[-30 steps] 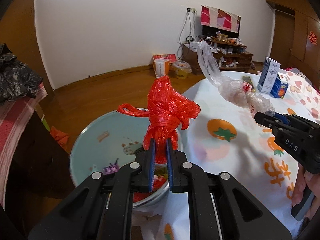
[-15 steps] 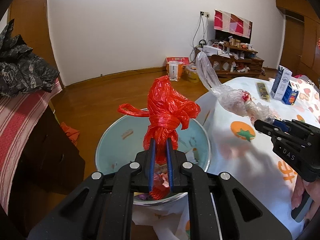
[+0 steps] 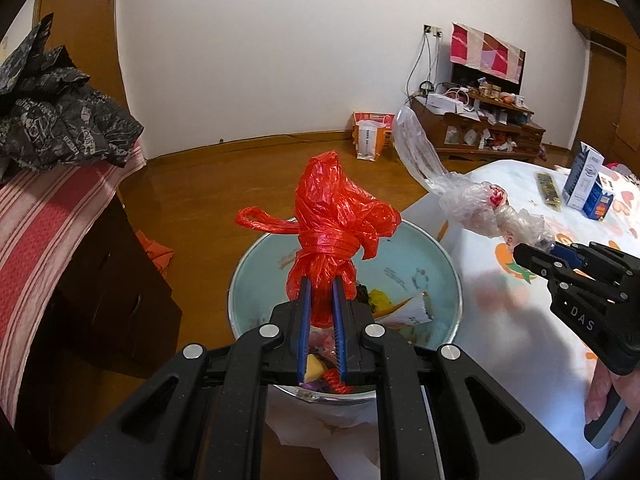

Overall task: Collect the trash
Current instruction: 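Carry the clear bag and red bag over the blue bin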

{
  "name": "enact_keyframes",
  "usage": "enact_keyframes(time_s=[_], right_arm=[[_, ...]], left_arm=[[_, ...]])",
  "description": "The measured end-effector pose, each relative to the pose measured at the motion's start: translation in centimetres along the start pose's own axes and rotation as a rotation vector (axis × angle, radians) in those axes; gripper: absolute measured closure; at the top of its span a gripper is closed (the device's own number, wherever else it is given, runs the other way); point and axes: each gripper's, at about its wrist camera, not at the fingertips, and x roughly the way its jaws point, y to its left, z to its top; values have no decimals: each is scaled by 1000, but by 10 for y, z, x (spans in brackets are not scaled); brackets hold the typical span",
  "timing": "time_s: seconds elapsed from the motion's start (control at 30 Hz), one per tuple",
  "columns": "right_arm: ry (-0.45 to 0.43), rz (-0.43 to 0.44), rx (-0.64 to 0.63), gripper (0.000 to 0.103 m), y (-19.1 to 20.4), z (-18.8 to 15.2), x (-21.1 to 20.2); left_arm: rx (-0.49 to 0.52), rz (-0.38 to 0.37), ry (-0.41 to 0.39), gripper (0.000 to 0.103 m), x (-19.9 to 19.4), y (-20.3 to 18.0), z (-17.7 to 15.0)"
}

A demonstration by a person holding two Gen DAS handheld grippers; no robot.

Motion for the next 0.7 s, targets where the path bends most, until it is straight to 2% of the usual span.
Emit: enact_keyframes(time_s=[0.7], right_arm=[[18,25,-49,84,19,7,12]], left_arm=[[-49,18,6,93,0,13,-1]])
